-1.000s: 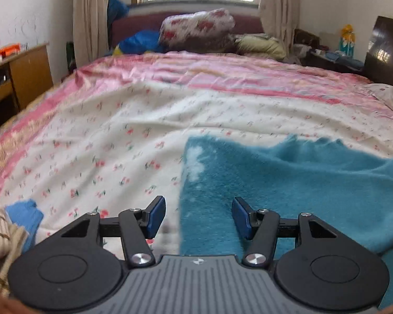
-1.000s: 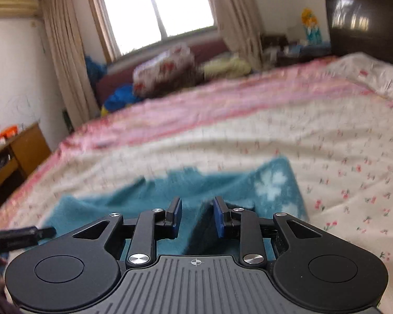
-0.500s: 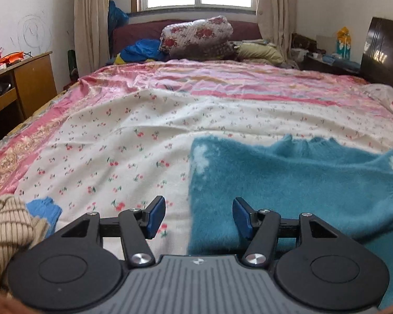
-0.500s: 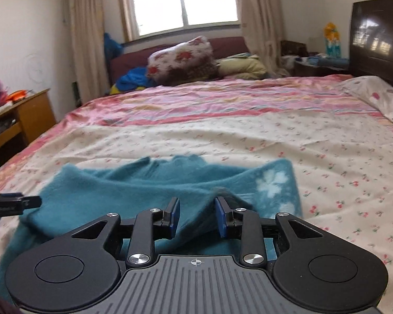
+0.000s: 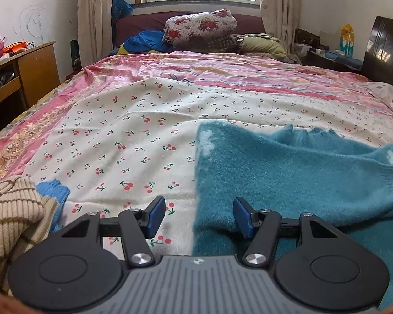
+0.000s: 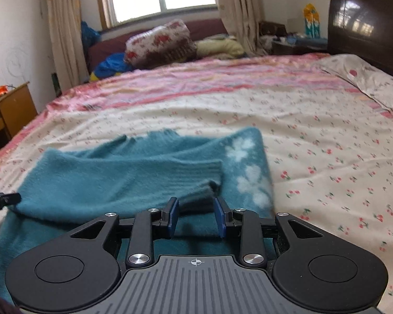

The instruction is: Fold small clothes

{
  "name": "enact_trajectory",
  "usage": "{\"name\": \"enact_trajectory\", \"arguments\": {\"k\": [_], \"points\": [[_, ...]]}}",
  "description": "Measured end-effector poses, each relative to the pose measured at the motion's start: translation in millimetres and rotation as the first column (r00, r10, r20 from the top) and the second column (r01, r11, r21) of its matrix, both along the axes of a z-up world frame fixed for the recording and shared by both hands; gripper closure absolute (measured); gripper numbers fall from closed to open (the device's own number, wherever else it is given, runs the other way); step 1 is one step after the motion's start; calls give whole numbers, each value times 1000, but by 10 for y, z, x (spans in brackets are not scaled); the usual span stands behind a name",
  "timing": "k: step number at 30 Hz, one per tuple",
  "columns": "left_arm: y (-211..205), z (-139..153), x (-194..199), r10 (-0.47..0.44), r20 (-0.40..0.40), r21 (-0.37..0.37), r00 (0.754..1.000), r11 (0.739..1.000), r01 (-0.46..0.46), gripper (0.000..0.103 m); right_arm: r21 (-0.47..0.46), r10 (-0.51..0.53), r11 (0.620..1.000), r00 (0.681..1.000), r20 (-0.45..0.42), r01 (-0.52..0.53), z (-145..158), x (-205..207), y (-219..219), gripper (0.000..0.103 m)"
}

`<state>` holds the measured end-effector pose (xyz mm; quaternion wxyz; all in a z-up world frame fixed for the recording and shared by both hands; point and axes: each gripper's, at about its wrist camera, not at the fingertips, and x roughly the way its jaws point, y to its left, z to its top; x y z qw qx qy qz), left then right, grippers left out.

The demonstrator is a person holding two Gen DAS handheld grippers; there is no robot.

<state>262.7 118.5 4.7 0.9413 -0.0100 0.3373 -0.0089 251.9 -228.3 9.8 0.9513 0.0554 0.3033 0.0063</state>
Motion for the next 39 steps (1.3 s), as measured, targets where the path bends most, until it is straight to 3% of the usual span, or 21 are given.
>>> {"name": "enact_trajectory", "arguments": {"k": [8,12,17,30,39], "points": [[-26,-8,48,-6,-17,26,1000,1000,7,39,11,58,998,997,47,-58,34,135,171,73],[-27,-68,107,-1,-48,25,999,1000,3,39,-29,41,999,998,-49,-42,-135,338,184,73],[-20,-56,106,-2,-57,24,998,1000,3,39,-17,31,999,998,-56,-32,-134,322,154,73],[-27,40,-232,-17,-78,58,997,998,22,40,3,70,998,995,-69,-70,27,-94,129,73],[196,98,-958,-35,-128,17,991,999,38,40,17,103,995,988,-117,-102,92,-679,24,71]]}}
